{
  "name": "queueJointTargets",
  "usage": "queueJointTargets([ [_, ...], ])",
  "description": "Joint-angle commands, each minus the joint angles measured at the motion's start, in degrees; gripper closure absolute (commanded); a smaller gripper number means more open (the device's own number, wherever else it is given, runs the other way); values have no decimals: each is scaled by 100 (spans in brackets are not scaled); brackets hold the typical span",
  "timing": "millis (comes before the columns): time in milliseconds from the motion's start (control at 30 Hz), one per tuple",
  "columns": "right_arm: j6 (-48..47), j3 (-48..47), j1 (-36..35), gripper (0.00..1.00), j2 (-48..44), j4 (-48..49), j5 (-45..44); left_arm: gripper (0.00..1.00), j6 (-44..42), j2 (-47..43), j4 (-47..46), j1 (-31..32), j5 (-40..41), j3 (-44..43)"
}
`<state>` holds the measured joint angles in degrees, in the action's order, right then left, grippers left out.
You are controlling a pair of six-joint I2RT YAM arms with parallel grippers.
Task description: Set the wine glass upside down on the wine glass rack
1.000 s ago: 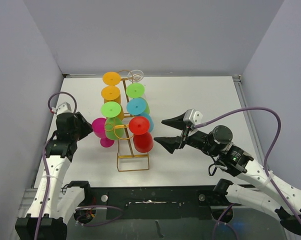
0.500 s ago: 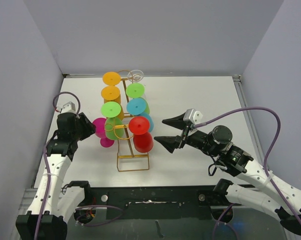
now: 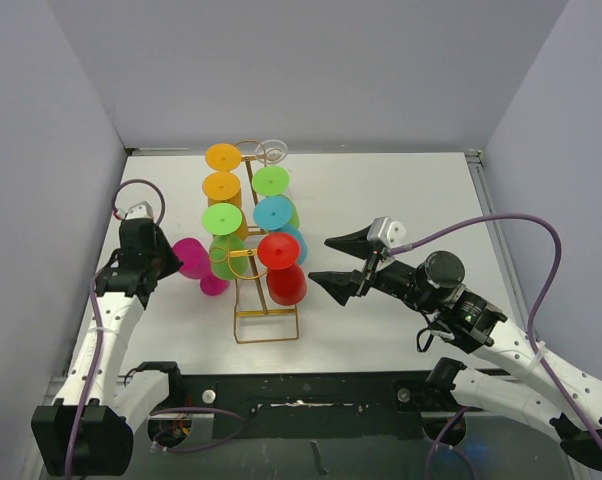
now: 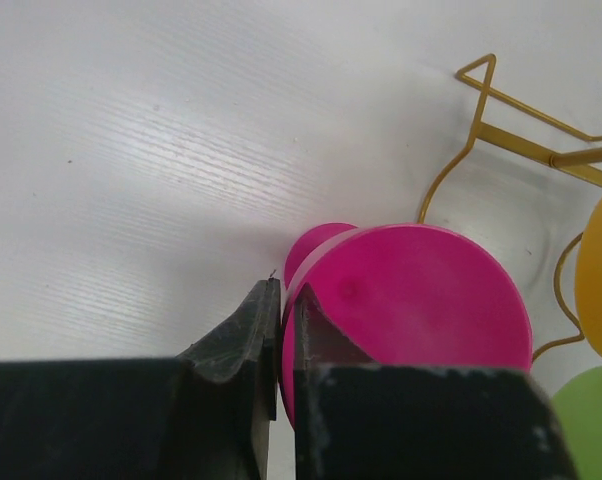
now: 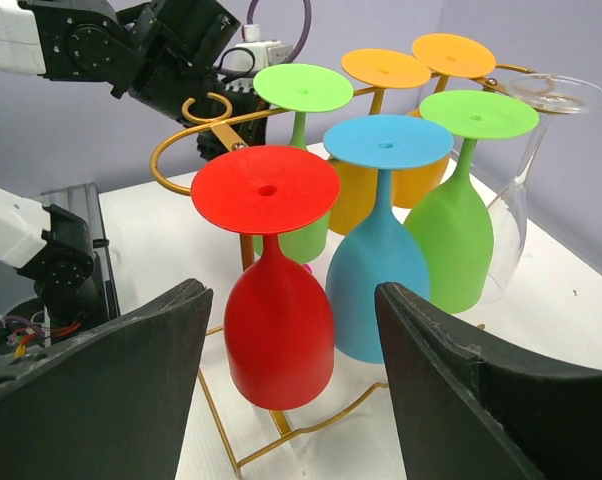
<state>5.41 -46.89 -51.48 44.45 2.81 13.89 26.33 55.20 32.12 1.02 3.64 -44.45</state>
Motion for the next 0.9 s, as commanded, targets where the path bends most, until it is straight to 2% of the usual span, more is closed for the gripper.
queueJointTargets([
  [0, 50, -64, -54, 33, -94, 203, -129, 100, -193, -94, 74, -23, 704, -531],
  [267, 211, -132, -57, 32, -40, 301, -449, 100, -164, -523, 183, -23, 1716, -1119],
  [467, 470, -370, -57, 30, 162, 592, -987, 100, -128, -1033, -324, -23, 2051, -1909],
  [567, 708, -657, -58, 29, 399, 879, -1203, 100, -75, -1259, -864, -20, 1789, -2173],
  [867, 2308, -1882, -46, 28, 1575, 1762, -2031, 100, 656, -1708, -3142, -14, -125, -2244],
])
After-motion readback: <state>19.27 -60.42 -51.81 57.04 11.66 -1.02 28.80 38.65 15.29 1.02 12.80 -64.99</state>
